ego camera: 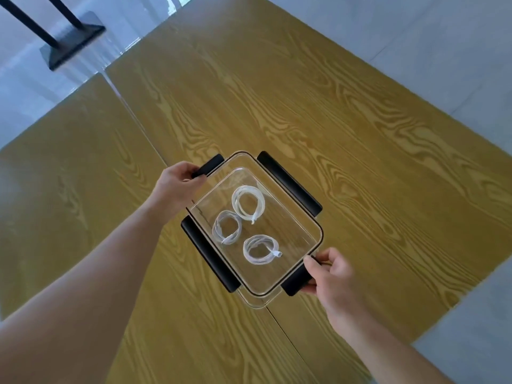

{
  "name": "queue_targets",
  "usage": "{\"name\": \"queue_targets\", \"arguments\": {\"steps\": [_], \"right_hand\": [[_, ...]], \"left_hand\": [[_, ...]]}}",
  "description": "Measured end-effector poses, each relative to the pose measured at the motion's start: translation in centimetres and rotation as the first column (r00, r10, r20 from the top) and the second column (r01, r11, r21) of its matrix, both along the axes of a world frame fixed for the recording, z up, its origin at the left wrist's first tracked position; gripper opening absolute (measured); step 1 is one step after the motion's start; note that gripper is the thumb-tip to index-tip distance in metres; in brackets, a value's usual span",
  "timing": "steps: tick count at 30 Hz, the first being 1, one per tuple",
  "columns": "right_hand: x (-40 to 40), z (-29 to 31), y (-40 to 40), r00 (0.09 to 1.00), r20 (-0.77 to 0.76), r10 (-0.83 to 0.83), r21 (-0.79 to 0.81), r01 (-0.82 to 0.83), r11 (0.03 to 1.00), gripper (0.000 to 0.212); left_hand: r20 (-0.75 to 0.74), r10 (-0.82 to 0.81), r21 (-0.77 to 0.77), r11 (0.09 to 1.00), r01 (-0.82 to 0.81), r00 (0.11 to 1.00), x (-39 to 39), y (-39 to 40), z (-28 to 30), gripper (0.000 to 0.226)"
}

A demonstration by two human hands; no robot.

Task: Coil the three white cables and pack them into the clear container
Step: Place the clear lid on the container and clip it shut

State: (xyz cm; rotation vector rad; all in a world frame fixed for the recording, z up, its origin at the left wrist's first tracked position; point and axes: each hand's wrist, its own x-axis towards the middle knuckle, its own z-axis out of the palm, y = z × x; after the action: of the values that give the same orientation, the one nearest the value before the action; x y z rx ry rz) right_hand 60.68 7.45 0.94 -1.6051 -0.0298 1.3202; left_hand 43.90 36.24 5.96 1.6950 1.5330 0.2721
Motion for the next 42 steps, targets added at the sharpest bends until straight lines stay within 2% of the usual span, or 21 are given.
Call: {"name": "queue_targets", "arguments": {"steps": [7,17,23,29,33,37,39,42], "right_hand": [[-1.2,-0.1,-0.5,0.999,0.029,0.015,-0.014,-0.015,1.0,0.013],[-2.2,-0.5,-1.5,0.997,0.076,0.03,-0.042,-0.027,0.999,0.013],[-2.6,-0.2,-1.5,0.998,0.055,0.017,-0.044,-0.014,0.999,0.012],[-2.6,-0.6,-1.2,0.994,0.1,0.041,-0.061,-0.035,0.998,0.012],[-2.5,-0.7,-1.5,0.992,0.115,0.056,-0.065,-0.049,0.997,0.015],[-2.0,-0.2,-1.8,0.992,0.112,0.057,-0.108,-0.045,0.993,0.029],[-1.7,0.1,-2.0,0.984,0.154,0.085,-0.157,-0.061,0.986,0.038],[-1.4,0.4,-2.0,0.949,0.243,0.202,-0.21,-0.152,0.966,0.045]], "left_hand": [[0.103,0.03,-0.049,0.998,-0.025,0.994,-2.1,-0.4,-1.4,0.004],[0.137,0.036,-0.072,0.997,-0.026,0.99,-3.2,-1.2,-2.8,0.015],[0.173,0.037,-0.052,0.998,-0.029,0.984,-3.6,-1.3,-3.1,0.007],[0.204,0.095,-0.041,0.995,-0.088,0.974,-3.2,-1.2,-3.5,0.007],[0.205,0.164,-0.116,0.983,-0.142,0.965,-2.9,-1.0,-3.9,0.017],[0.16,0.196,-0.2,0.966,-0.163,0.967,-2.7,-0.5,-4.0,0.018],[0.151,0.176,-0.174,0.973,-0.149,0.973,-2.7,-0.5,-3.8,0.022],[0.065,0.041,0.001,0.999,-0.041,0.997,-2.3,-0.8,-3.3,0.014]]}}
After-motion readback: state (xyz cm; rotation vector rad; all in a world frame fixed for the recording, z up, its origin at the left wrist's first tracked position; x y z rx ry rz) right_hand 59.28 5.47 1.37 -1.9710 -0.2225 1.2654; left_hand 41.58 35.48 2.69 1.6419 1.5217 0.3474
